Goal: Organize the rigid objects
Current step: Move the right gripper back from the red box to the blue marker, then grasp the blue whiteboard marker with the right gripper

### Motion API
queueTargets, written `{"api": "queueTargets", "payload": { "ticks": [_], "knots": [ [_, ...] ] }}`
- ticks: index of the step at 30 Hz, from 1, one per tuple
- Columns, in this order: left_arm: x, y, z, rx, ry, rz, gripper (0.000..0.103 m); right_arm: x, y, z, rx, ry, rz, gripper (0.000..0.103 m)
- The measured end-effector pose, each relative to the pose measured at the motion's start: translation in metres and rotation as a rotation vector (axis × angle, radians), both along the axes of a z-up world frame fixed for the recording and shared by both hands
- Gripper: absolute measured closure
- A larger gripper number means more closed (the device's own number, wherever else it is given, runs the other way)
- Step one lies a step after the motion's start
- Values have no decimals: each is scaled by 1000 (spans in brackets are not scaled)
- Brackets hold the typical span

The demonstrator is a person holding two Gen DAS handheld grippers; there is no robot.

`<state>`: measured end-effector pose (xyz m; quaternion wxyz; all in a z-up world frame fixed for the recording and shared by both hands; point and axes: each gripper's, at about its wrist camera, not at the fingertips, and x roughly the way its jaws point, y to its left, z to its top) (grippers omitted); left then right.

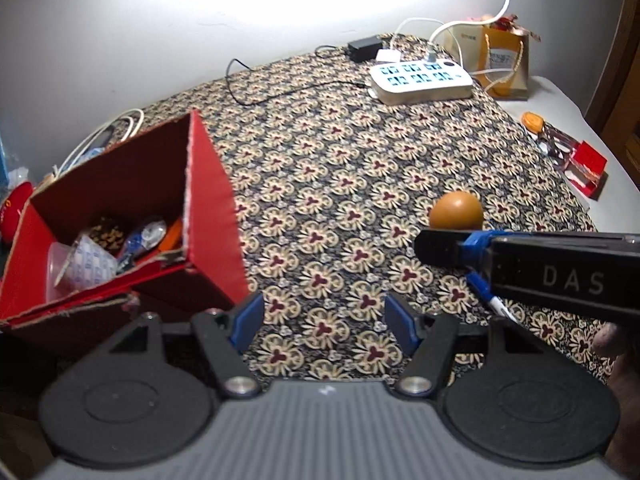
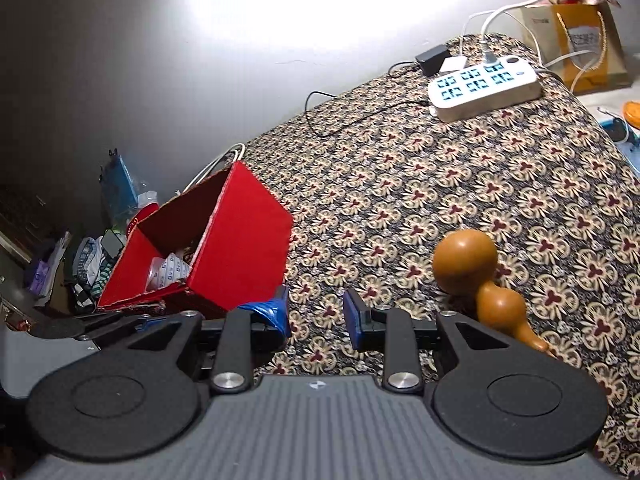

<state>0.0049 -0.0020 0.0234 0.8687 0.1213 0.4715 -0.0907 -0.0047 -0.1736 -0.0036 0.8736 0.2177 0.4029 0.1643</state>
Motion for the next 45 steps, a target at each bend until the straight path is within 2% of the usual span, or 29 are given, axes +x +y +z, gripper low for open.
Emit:
{"api": "queueTargets", "payload": {
  "ticks": [4,9,15,18,23,35,45],
  "knots": [
    [0,-13,-11,6,31,-26,36,-11,-13,-8,-13,-22,-25,91],
    [0,-22,-26,7,66,-49,36,-22,-32,-17,-79,-45,-70,91],
    [5,-22,-51,-36,159,-64,36,-27,-65,-37,-98,60,-120,91],
    [7,-23,-63,-32,200,-60,36,-31,-76,-50,-107,111,-142,92],
    [10,-27,-77,-21,248,-90,36,-34,-76,-66,-132,170,-118,92],
    [12,-29,-86,-21,278,-118,35,-34,-75,-78,-128,234,-73,93],
    [14,-29,-87,-7,277,-114,33,-27,-66,-78,-129,236,-59,96]
  ]
}}
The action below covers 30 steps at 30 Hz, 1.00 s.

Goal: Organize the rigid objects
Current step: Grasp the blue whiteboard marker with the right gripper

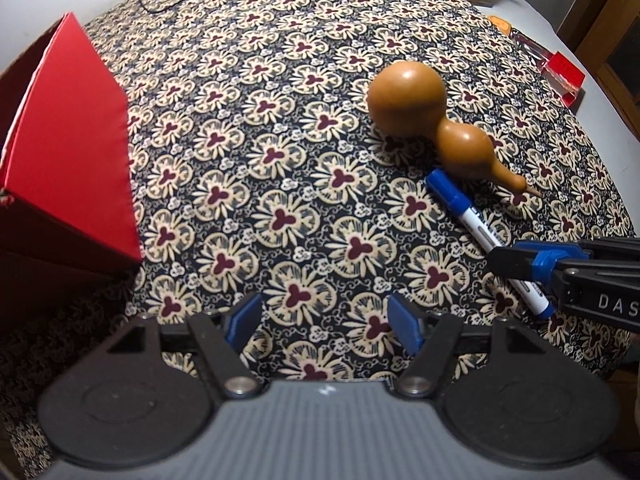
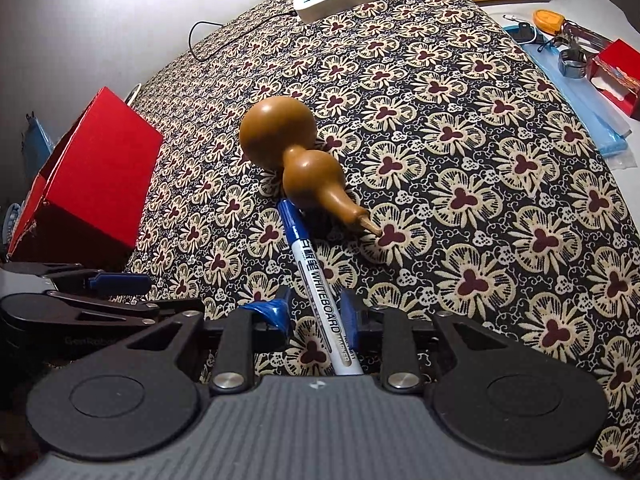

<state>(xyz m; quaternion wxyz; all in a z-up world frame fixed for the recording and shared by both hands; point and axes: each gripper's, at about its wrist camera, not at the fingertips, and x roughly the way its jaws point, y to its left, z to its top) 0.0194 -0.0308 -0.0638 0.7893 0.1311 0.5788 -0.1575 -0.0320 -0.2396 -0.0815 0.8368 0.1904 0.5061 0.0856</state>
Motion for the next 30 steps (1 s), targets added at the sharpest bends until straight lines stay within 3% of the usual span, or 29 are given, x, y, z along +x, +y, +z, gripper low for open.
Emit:
{"api": "queueTargets", "payload": {
  "ticks": [19,30],
  "knots": [
    [-6,9,4,-9,-16,16,33,17,18,-10,99,38,-35,103],
    [-21,6,9,-72,-19,-65,33,28,27,-17,178,62,-68,103]
  ]
}}
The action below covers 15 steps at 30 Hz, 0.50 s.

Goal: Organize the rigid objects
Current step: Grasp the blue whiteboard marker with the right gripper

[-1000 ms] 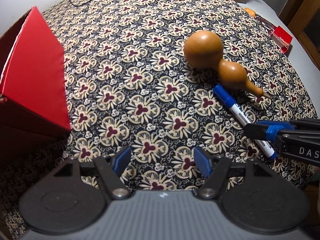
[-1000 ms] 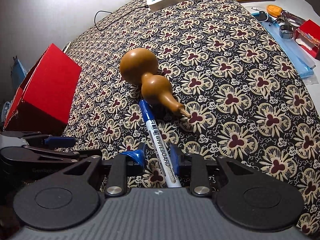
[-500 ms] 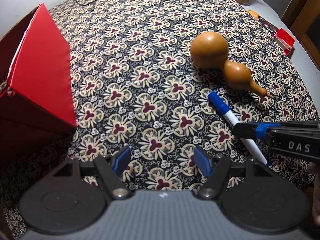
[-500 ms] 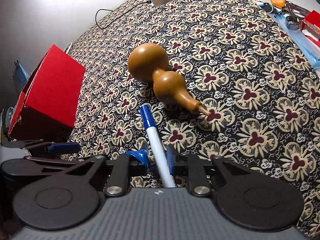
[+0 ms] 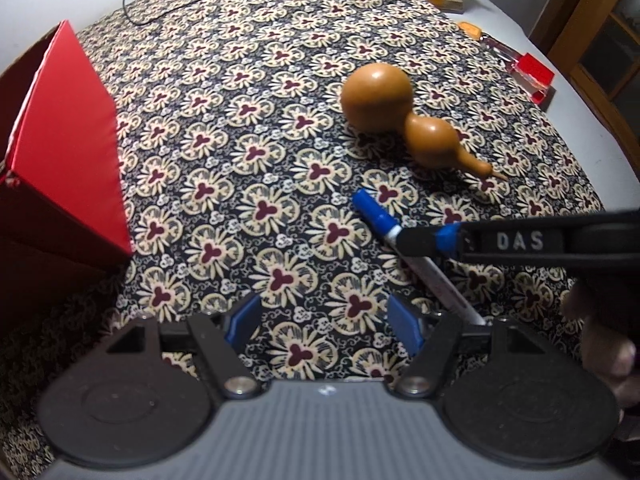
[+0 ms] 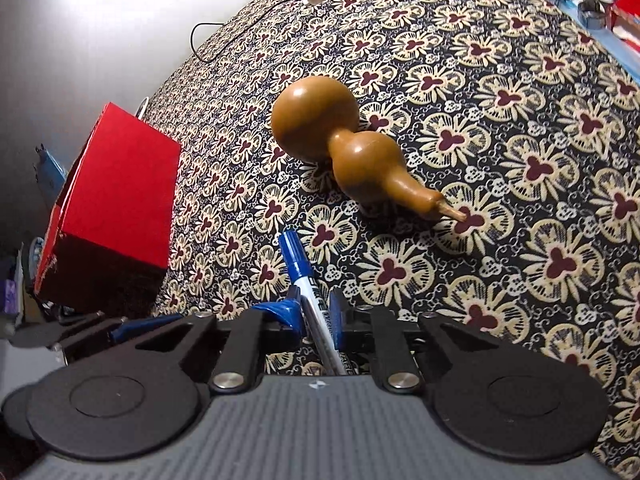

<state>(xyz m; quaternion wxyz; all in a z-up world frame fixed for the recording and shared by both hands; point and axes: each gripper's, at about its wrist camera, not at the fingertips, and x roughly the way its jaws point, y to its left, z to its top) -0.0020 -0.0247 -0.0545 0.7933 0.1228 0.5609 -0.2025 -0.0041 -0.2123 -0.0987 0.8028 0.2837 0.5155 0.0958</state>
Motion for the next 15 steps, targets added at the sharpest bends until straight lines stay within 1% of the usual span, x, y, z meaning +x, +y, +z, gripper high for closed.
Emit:
{"api": "queueTargets", "payload": {
  "ticks": [4,10,15],
  "knots": [
    [-5,-2,0,-36,16,-38,33,3,0,-4,47,18,-24,103],
    [-8,-6,-6,-58,49,-61,32,3,5,-2,18,0,3,103],
    [-6,-9,-10,-69,70,-68,32,-2,-7,-2,24,6,-8,103]
  ]
}}
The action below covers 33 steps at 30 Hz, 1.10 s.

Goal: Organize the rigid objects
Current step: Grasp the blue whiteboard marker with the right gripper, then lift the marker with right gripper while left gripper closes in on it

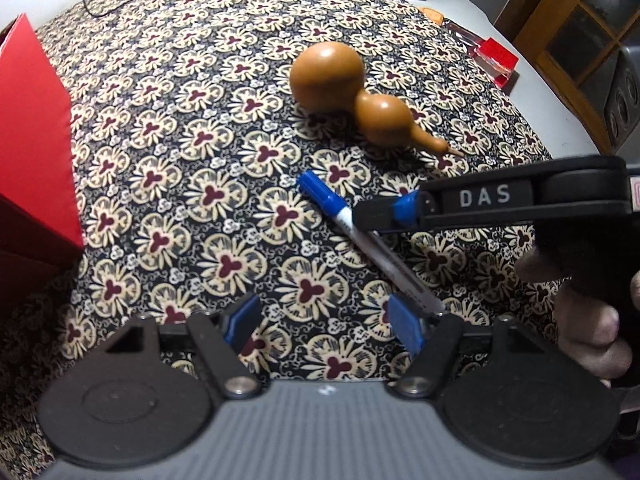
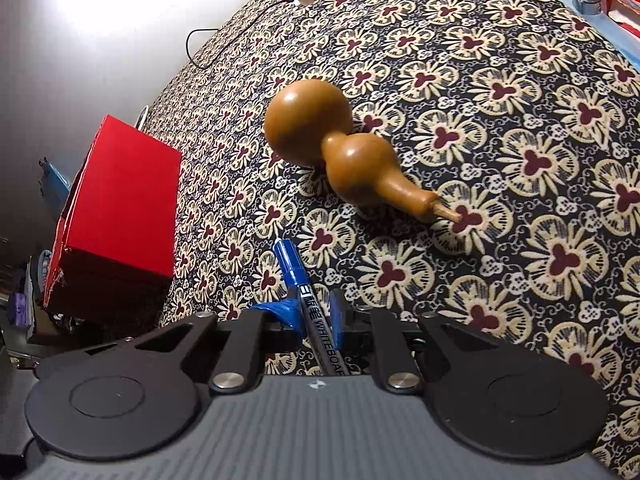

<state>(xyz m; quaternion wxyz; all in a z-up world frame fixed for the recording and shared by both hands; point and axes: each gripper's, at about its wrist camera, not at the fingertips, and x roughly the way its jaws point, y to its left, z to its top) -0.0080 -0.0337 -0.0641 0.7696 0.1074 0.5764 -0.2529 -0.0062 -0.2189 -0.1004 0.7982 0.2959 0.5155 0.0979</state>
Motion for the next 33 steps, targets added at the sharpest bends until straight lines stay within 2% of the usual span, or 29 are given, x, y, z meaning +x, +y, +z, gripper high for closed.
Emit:
{"api": "queueTargets", "payload": {
  "ticks": [8,18,27,31,33],
  "knots": [
    [1,-4,-6,-7,10,-21,32,-12,-19,0,6,17,8,103],
    [3,-6,-14,-133,76,-55,31,-30,-26,0,31,21,81,103],
    [6,-17,-17,-151,31,-67,31,-23,-23,-8,131,62,45,103],
    [7,-16,-17,-168,11,-63,37,-19,-24,-12,172,75,8,103],
    [8,-16,-17,-179,7,-71,45,-17,-24,-13,191,77,-8,100]
  ]
}}
